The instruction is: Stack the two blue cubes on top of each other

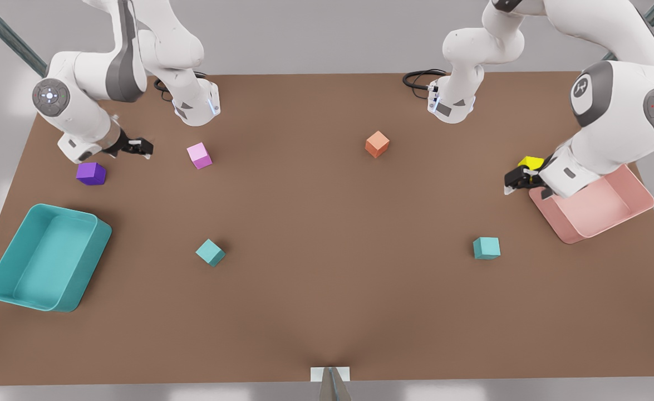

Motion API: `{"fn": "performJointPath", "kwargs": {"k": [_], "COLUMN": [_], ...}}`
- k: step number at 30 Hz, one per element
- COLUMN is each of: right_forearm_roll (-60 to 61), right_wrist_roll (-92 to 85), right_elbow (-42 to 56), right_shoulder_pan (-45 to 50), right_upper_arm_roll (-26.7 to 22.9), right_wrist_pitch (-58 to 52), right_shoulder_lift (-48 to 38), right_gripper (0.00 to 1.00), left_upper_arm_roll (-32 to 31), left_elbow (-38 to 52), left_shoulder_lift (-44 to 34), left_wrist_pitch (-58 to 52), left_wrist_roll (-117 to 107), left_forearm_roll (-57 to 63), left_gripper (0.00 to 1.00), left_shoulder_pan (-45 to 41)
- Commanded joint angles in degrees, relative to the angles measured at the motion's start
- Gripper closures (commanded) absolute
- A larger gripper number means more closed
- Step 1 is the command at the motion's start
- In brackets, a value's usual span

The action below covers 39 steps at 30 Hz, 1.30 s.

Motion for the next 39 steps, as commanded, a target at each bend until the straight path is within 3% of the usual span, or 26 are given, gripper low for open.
{"fn": "performJointPath", "kwargs": {"k": [1, 3, 4, 7, 9, 17, 22, 27, 39], "right_forearm_roll": [-0.1, 1.0, 1.0, 0.4, 0.4, -1.6, -3.7, -3.7, -6.3], "right_wrist_roll": [-5.1, -6.1, -6.1, -10.4, -12.8, -25.5, -24.8, -24.8, -30.1], "right_elbow": [4.7, 6.0, 6.1, 4.1, 1.9, -1.1, -0.4, 6.2, 7.5], "right_shoulder_pan": [-0.6, 0.3, 0.9, 0.8, -0.7, -3.6, -3.3, -3.0, -3.4], "right_upper_arm_roll": [0.5, 1.0, 4.9, 9.5, 9.5, 9.5, 10.2, 12.9, 14.8], "right_wrist_pitch": [-0.9, -0.3, 5.8, 14.9, 21.7, 40.8, 44.6, 46.8, 47.8], "right_shoulder_lift": [3.2, 4.0, 4.2, 9.6, 14.4, 29.9, 33.5, 40.4, 42.9], "right_gripper": [0.0, 0.0, 0.0, 0.0, 0.0, 0.0, 0.0, 0.0, 0.0], "left_upper_arm_roll": [-0.2, -0.8, -0.9, -1.3, -1.0, -0.7, -0.7, -0.7, -0.7], "left_elbow": [-0.2, -0.1, -0.1, -0.4, 0.0, -0.5, -0.2, -0.2, -0.7], "left_shoulder_lift": [-0.2, 0.6, 0.7, 3.9, 8.2, 11.2, 11.4, 11.8, 11.8], "left_wrist_pitch": [6.7, 6.6, 6.6, 7.0, 7.5, 6.6, 6.8, 6.7, 6.6], "left_wrist_roll": [4.1, 3.0, 1.9, 1.9, 2.2, 1.5, 1.5, 1.7, 1.9], "left_forearm_roll": [0.4, 0.4, 1.0, 4.3, 3.9, 4.3, 4.2, 3.9, 4.3], "left_gripper": [0.0, 0.0, 0.0, 0.0, 0.0, 0.0, 0.0, 0.0, 0.0], "left_shoulder_pan": [-0.1, -0.5, -1.2, -1.6, -0.2, 1.7, 2.4, 2.4, 2.6]}}
